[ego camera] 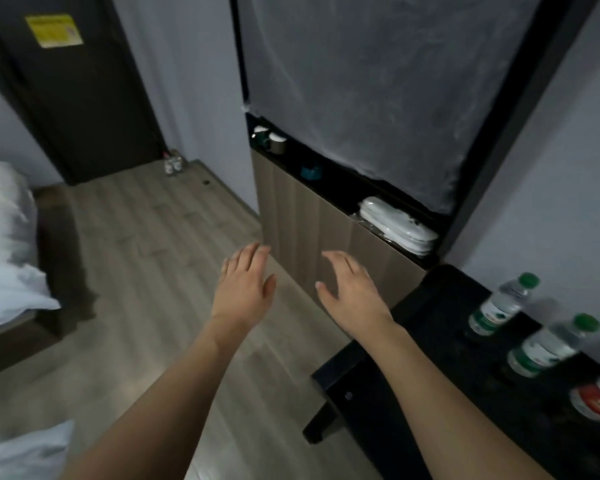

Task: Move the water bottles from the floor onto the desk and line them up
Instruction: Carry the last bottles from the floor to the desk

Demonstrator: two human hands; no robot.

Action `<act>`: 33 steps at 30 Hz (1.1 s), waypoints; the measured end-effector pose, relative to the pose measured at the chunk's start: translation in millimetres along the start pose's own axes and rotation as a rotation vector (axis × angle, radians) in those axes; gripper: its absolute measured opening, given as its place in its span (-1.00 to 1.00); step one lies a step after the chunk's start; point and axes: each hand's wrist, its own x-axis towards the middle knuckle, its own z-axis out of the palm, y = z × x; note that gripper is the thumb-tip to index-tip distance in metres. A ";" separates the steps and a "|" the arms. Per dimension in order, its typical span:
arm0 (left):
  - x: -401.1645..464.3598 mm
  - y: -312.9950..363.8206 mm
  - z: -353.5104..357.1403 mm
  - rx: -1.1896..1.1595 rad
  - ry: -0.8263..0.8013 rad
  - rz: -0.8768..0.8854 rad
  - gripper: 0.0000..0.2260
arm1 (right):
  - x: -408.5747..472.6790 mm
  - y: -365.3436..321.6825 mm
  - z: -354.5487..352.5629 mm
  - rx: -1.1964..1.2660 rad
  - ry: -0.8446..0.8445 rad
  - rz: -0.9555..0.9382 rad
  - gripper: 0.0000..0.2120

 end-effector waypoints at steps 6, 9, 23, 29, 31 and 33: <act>-19.6 -99.6 -30.8 0.017 0.056 -0.184 -0.50 | 47.8 -71.7 64.7 0.020 -0.139 -0.124 -0.47; -33.9 -140.4 -44.2 0.040 0.080 -0.280 -0.50 | 64.8 -103.5 96.6 -0.008 -0.193 -0.194 -0.46; 15.0 -242.7 -68.9 0.181 0.095 -0.412 -0.51 | 175.4 -164.3 181.3 0.036 -0.339 -0.308 -0.46; 77.3 -278.9 -83.2 0.240 0.104 -0.429 -0.51 | 262.6 -173.2 188.7 0.027 -0.345 -0.325 -0.49; 96.2 -291.7 -90.0 0.245 0.136 -0.442 -0.51 | 288.7 -181.0 192.0 0.037 -0.345 -0.335 -0.48; 114.0 -304.5 -96.3 0.235 0.155 -0.456 -0.52 | 313.0 -191.3 197.2 0.044 -0.343 -0.350 -0.48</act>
